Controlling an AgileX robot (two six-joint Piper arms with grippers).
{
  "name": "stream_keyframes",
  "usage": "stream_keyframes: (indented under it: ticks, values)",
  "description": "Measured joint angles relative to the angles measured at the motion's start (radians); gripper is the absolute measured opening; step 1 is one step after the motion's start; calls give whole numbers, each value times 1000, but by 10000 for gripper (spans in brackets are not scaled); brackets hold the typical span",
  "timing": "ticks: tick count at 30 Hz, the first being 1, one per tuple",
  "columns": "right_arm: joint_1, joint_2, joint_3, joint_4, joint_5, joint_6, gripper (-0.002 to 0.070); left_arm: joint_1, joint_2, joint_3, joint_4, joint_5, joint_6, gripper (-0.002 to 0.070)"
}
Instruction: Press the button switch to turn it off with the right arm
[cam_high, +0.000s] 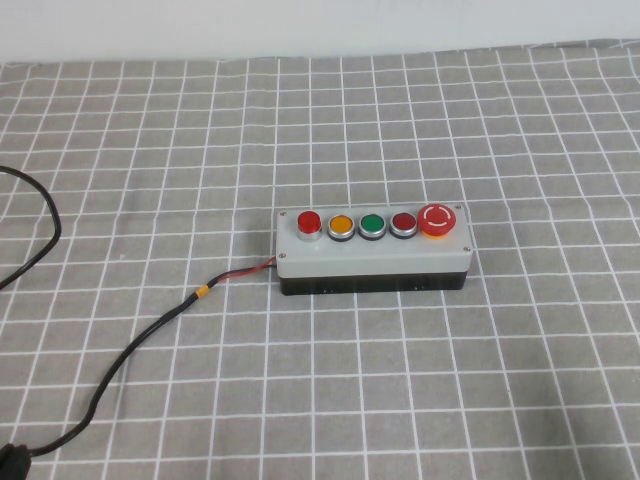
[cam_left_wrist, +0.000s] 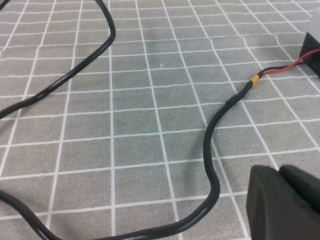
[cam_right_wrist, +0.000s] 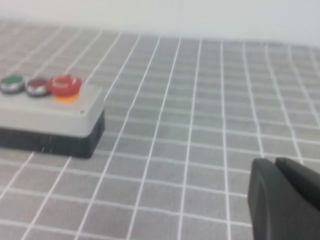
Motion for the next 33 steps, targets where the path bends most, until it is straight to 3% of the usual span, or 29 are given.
stream_keyframes:
  ticks: [6, 15, 30, 33]
  values:
    - [-3, -163, 73, 26, -44, 0, -17, 0, 0, 0, 0, 0, 0, -3]
    - [-3, -336, 73, 27, 127, 0, -17, 0, 0, 0, 0, 0, 0, -3]
    - [-10, -352, 73, 34, 247, -5, -17, 0, 0, 0, 0, 0, 0, -3]
    - [-11, -352, 73, 103, 273, -102, -17, 0, 0, 0, 0, 0, 0, -3]
